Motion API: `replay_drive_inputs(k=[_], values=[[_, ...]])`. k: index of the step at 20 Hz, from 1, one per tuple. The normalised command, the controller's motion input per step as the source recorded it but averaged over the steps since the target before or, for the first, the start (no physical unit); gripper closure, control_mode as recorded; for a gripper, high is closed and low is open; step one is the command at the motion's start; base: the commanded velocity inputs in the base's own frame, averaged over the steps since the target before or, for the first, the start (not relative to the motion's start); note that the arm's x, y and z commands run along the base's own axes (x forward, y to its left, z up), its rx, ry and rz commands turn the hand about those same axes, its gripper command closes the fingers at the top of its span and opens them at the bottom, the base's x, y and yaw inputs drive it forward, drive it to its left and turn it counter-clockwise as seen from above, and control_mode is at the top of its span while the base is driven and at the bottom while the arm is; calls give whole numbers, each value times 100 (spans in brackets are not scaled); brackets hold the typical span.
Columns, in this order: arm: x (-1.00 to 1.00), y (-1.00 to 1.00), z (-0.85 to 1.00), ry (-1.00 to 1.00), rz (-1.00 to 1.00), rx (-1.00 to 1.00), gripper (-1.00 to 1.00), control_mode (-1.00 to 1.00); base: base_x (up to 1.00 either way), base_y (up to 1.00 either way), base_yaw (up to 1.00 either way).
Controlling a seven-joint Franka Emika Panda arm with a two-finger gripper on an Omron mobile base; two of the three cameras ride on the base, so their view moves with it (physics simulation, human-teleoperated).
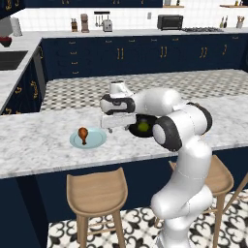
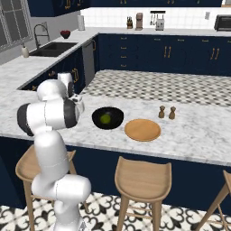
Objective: Pick the chicken drumstick and lime from their plates and place them in the bowl. Then put the bowl in the fridge.
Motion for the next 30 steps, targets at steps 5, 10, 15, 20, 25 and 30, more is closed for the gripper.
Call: replay_drive_inputs(k=[5, 10, 15, 20, 25, 30], values=[[17, 100, 0, -7, -11, 0, -100, -100, 0, 0, 0], [45, 97, 0, 0, -9, 0, -100, -100, 0, 0, 0], [58, 79, -5, 3, -3, 0, -100, -100, 0, 0, 0], [71, 40, -25, 9, -3, -5, -100, -100, 0, 0, 0], [53, 9, -36, 6, -2, -5, -100, -100, 0, 0, 0], [15, 4, -37, 9, 0, -1, -100, -100, 0, 0, 0]])
